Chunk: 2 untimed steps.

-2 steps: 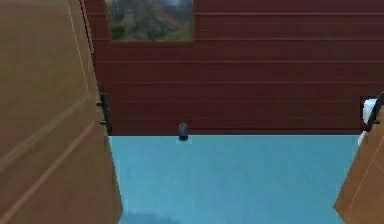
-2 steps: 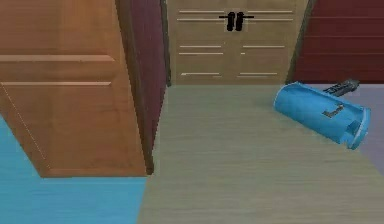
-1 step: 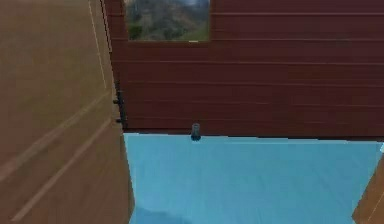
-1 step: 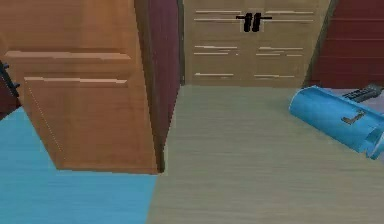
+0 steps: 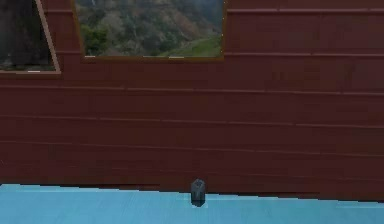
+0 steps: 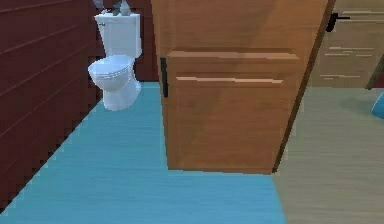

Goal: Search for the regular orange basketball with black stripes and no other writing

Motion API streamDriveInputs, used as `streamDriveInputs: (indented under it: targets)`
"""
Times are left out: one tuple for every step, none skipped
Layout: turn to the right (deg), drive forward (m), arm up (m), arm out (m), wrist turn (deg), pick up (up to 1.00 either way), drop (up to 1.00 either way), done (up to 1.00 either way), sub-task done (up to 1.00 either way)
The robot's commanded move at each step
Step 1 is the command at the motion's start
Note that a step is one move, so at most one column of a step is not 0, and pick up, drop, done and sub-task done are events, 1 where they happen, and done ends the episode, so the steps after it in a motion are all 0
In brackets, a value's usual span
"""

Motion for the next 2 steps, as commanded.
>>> streamDriveInputs:
  targets:
    - [-3.0, 0.00, 0.00, 0.00, 0.0, 0.00, 0.00, 0.00, 0.00]
    - [0.0, 0.55, 0.00, 0.00, 0.0, 0.00, 0.00, 0.00, 0.00]
